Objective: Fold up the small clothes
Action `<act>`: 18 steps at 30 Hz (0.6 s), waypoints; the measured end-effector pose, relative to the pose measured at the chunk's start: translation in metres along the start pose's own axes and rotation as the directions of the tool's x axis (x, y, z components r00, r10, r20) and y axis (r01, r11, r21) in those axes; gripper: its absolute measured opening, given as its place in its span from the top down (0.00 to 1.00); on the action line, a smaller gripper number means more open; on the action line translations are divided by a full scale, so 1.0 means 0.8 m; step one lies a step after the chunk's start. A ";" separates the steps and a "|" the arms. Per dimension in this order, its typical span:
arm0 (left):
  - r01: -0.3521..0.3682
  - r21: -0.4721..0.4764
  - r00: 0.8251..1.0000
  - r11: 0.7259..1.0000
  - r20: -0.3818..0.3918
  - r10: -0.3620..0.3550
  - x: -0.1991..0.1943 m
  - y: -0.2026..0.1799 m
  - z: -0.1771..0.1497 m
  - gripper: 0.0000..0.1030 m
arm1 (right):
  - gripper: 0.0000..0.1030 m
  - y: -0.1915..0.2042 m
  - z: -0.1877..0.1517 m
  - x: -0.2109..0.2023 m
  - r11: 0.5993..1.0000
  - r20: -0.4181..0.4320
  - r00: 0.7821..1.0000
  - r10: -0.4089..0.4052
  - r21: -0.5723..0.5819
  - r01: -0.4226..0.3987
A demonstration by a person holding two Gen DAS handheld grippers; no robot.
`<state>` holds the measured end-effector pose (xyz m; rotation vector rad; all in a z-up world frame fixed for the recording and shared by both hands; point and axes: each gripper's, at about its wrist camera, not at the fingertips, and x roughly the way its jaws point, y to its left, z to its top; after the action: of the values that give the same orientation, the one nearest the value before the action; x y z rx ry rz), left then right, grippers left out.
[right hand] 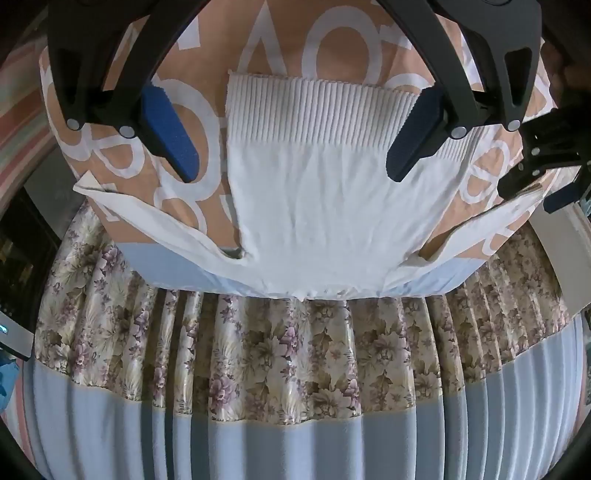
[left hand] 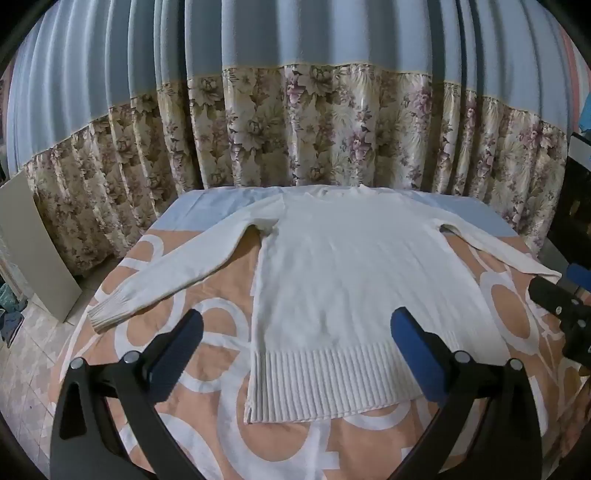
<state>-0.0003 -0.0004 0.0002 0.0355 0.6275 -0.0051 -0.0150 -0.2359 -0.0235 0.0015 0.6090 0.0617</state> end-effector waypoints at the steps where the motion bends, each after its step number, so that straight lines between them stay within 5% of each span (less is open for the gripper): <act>1: 0.003 -0.002 1.000 1.000 0.002 -0.003 0.000 0.000 0.000 0.02 | 0.03 -0.002 0.001 0.000 1.000 -0.001 1.000 0.000 -0.001 0.000; 18: -0.018 -0.001 1.000 1.000 -0.005 0.018 0.006 0.010 -0.007 0.02 | 0.03 -0.012 0.008 0.002 1.000 0.003 1.000 -0.010 0.013 0.010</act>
<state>0.0004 0.0077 -0.0072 0.0406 0.6326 0.0130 -0.0097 -0.2453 -0.0196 0.0116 0.6063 0.0478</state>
